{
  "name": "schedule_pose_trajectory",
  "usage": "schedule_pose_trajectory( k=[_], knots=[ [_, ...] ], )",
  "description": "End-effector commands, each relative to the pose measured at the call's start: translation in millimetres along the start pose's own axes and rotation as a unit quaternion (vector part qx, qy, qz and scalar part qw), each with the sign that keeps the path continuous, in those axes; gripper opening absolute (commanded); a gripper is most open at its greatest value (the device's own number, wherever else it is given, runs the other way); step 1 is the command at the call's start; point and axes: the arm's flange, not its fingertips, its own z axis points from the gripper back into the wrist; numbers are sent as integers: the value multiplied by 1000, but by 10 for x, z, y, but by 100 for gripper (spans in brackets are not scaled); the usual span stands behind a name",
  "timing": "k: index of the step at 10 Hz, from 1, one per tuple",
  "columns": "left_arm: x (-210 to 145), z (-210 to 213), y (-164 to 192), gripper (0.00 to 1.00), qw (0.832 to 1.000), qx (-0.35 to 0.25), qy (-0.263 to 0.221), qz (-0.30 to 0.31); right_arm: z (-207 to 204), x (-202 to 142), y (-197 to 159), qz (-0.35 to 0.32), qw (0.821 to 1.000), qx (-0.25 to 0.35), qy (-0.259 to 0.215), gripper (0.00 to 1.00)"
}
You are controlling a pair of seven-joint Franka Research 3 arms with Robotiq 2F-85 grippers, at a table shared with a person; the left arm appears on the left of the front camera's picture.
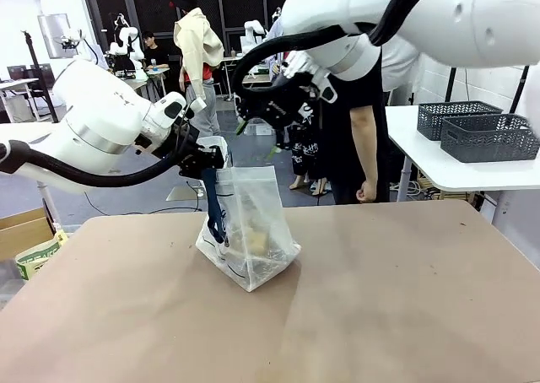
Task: Transfer purchased items from the store into the shopping bag.
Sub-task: Move the Reusable shopping bag to the right side of the table.
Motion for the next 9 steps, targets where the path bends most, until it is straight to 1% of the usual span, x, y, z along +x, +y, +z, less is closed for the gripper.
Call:
schedule_pose_trajectory(
  k=[1,2,3,4,5,6,7,8,9],
  knots=[
    [28,54,53,0,999,-8,26,-36,252,-310,-394,81,996,-16,-16,97],
    [56,67,44,0,998,-14,44,-51,375,-415,-469,109,993,-20,-42,97],
    [105,68,55,0,996,-16,65,-64,469,-511,-531,140,988,-31,-51,100],
    [150,82,61,0,994,-18,80,-70,537,-593,-589,159,983,-46,-75,100],
    [197,124,69,0,992,-17,93,-80,570,-666,-676,189,977,-69,-77,100],
    [238,151,69,0,990,-15,109,-91,605,-709,-767,202,970,-98,-91,100],
    [277,166,78,0,989,-12,113,-98,638,-767,-890,278,949,-131,-68,100],
    [297,186,81,0,987,-9,118,-111,652,-834,-1049,342,927,-141,-61,100],
    [312,164,101,0,984,-9,124,-124,694,-933,-1189,406,899,-149,-61,100]
  ],
)
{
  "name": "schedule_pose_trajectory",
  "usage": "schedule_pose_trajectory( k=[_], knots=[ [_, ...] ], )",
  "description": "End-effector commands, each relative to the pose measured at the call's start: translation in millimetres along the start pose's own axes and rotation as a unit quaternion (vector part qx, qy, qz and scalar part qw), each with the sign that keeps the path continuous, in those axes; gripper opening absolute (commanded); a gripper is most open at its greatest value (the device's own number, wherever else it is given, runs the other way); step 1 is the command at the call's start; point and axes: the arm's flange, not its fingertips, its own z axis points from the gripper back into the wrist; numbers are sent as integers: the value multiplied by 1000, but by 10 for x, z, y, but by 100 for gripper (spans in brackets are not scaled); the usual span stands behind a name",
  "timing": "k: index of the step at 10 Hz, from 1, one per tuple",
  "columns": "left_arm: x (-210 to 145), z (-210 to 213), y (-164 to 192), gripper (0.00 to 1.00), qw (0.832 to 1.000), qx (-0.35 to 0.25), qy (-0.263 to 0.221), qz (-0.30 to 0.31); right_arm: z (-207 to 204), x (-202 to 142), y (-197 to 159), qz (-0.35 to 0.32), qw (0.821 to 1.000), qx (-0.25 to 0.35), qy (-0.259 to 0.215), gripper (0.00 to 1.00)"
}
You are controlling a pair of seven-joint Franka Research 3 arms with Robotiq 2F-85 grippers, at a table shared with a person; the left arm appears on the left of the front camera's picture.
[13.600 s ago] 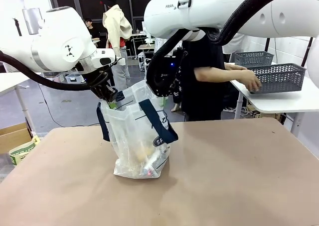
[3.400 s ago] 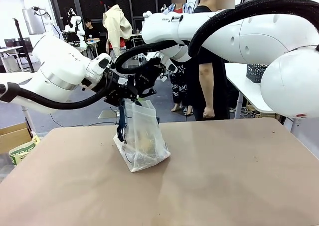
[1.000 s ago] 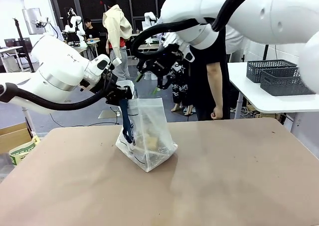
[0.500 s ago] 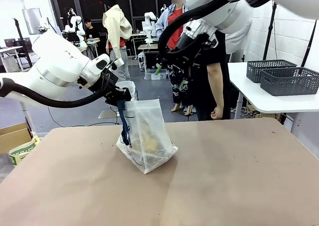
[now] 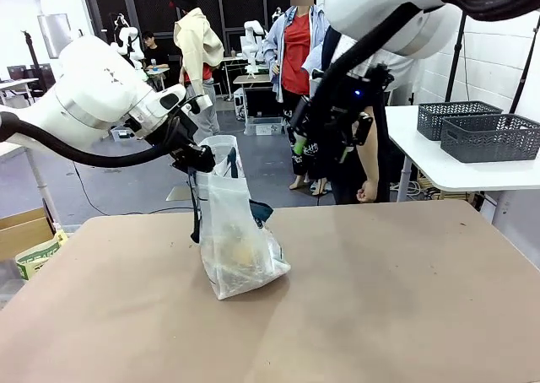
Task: Transfer purchased items from the store into the shopping bag.
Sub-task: Move the Reusable shopping bag to the right side of the table.
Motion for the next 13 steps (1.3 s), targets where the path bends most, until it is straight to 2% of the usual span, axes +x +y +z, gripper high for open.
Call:
schedule_pose_trajectory(
  k=[1,2,3,4,6,7,8,9,10,11,13],
  knots=[
    [76,9,65,0,999,-6,28,-45,32,-381,-178,112,993,-10,-42,100],
    [96,-17,83,0,998,-8,37,-55,96,-420,-224,108,991,-3,-72,100],
    [21,-11,5,0,1000,-1,10,-15,133,-357,-207,40,992,36,-111,100],
    [21,-11,5,0,1000,-1,10,-15,100,-254,-121,99,995,-20,-24,100],
    [21,-11,5,0,1000,-1,10,-15,100,-254,-121,99,995,-20,-24,100],
    [21,-11,5,0,1000,-1,10,-15,173,-314,-160,89,995,-10,-52,100],
    [21,-11,5,0,1000,-1,10,-15,234,-263,-338,162,982,-38,-84,100],
    [56,-24,10,0,1000,-3,17,-22,272,-236,-471,225,970,-45,-82,100],
    [58,17,51,0,999,-16,13,-33,331,-237,-611,278,958,-41,-55,100],
    [57,60,56,0,999,-23,10,-38,412,-285,-725,358,932,-23,-53,100],
    [62,88,62,0,998,-33,9,-43,509,-256,-964,425,901,-6,-85,100]
  ],
)
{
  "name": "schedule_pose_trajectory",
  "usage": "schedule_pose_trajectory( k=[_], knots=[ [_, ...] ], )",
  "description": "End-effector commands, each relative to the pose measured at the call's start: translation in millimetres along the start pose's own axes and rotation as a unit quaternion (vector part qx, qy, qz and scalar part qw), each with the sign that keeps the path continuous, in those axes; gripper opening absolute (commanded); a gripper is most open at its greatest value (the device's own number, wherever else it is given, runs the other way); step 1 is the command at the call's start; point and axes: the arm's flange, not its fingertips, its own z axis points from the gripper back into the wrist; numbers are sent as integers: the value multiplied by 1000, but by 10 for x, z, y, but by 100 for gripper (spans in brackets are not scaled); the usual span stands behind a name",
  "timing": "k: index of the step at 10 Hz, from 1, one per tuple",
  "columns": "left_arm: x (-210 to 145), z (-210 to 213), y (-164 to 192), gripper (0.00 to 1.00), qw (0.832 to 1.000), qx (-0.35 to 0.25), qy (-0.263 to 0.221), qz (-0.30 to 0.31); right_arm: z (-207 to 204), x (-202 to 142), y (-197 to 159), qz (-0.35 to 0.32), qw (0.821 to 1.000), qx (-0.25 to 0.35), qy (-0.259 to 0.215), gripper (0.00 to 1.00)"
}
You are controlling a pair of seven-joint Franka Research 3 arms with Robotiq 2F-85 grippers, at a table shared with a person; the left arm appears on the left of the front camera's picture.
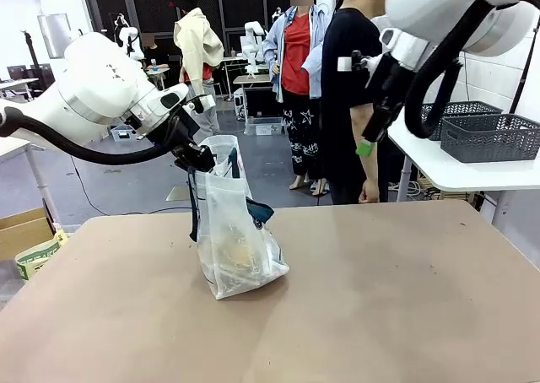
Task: Transfer purchased items from the store into the shopping bag.
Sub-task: Move the Reusable shopping bag to the right side of the table.
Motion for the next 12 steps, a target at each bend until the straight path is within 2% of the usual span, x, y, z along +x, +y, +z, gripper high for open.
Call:
schedule_pose_trajectory(
  k=[1,2,4,8,9,12],
  knots=[
    [19,74,41,0,999,-30,-6,-17,45,-100,-167,82,994,32,-58,100],
    [26,48,58,0,999,-40,-5,-23,104,-140,-265,116,990,24,-76,100],
    [20,41,60,0,998,-52,-7,-30,205,-177,-435,129,982,21,-136,100],
    [-9,-22,27,0,999,-31,-1,-20,81,-125,-491,84,985,39,-144,100],
    [-9,-22,27,0,999,-31,-1,-20,137,-168,-485,99,986,19,-136,100],
    [-9,-22,27,0,999,-31,-1,-20,137,-168,-485,99,986,19,-136,100]
  ],
)
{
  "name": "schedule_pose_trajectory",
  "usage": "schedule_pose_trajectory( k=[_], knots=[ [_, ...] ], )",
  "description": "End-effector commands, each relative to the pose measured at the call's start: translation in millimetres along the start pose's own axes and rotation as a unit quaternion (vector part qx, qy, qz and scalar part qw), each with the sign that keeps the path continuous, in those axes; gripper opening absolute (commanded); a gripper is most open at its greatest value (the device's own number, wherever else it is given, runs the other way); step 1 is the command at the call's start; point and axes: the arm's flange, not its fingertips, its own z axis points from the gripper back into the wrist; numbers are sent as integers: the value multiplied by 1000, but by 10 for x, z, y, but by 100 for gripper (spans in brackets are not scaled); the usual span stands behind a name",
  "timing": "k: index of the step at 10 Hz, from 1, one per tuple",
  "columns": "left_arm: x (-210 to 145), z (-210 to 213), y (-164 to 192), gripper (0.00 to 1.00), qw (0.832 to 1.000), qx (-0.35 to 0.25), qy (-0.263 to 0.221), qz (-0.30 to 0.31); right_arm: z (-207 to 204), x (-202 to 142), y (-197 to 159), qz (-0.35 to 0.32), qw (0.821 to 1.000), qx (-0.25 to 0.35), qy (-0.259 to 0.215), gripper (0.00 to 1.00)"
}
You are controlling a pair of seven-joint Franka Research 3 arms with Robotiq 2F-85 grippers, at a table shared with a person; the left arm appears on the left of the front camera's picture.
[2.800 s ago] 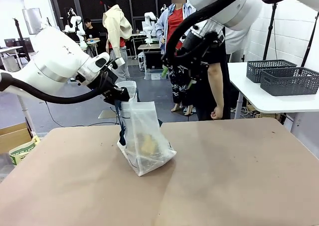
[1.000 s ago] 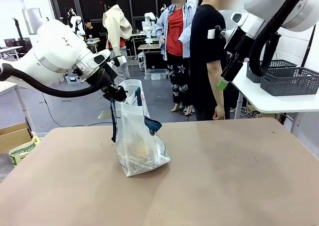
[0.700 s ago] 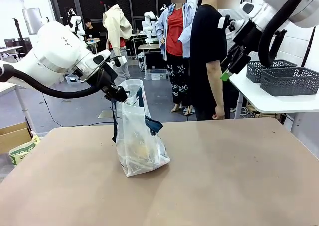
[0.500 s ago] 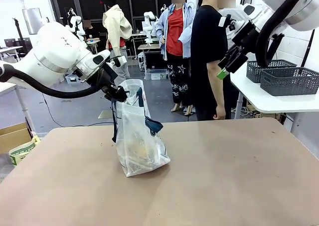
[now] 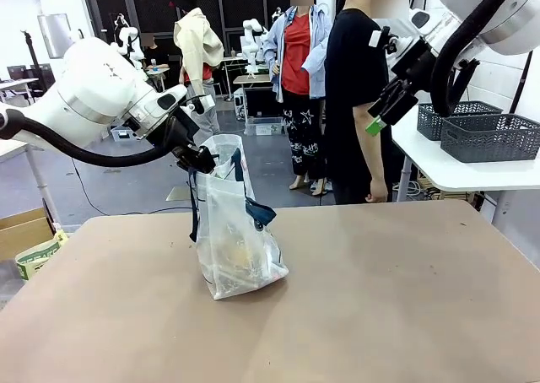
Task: Transfer purchased items from the store into the shopping bag.
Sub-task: Move the Reusable shopping bag to the right side of the table.
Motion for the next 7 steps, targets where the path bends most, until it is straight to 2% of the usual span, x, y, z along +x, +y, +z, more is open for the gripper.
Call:
schedule_pose_trajectory(
  k=[1,4,7],
  knots=[
    [2,9,-1,0,1000,0,-1,0,11,1,2,4,1000,-1,2,100],
    [0,0,0,0,1000,0,0,0,11,1,2,4,1000,-1,2,100],
    [124,452,-112,0,1000,0,8,-23,11,1,2,4,1000,-1,2,100]
  ],
)
